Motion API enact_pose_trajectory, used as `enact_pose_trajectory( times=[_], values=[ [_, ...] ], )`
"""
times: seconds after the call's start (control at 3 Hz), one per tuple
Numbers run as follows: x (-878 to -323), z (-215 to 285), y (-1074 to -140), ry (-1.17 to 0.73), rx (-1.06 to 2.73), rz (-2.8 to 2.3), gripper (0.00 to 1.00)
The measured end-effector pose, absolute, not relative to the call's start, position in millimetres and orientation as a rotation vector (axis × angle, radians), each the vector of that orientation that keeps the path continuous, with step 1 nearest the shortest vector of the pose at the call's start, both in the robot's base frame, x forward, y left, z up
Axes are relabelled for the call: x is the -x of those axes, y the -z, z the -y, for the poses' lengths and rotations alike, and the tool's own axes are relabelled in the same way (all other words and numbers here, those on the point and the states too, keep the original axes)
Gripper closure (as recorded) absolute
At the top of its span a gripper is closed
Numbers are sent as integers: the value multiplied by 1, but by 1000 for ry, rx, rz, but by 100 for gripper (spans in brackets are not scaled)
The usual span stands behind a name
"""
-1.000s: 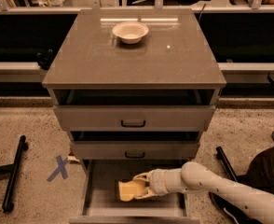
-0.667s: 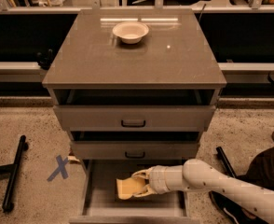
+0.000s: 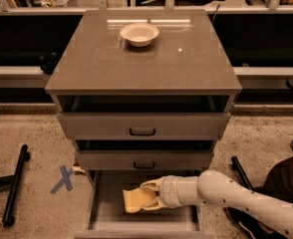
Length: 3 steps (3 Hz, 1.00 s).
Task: Pick sponge from bottom drawer and place on counter
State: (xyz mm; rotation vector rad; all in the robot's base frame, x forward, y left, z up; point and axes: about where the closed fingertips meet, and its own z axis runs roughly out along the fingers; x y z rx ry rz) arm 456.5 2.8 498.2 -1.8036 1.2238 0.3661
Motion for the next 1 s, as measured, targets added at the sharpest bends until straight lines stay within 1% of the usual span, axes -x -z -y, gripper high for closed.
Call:
enact_pose_trajectory(
  times=[0.33,1.0],
  values=[
    [-463,-6,-537,-347,1802,-1151,100],
    [-477,-18,-667,-215,1800,-950,100]
  ],
)
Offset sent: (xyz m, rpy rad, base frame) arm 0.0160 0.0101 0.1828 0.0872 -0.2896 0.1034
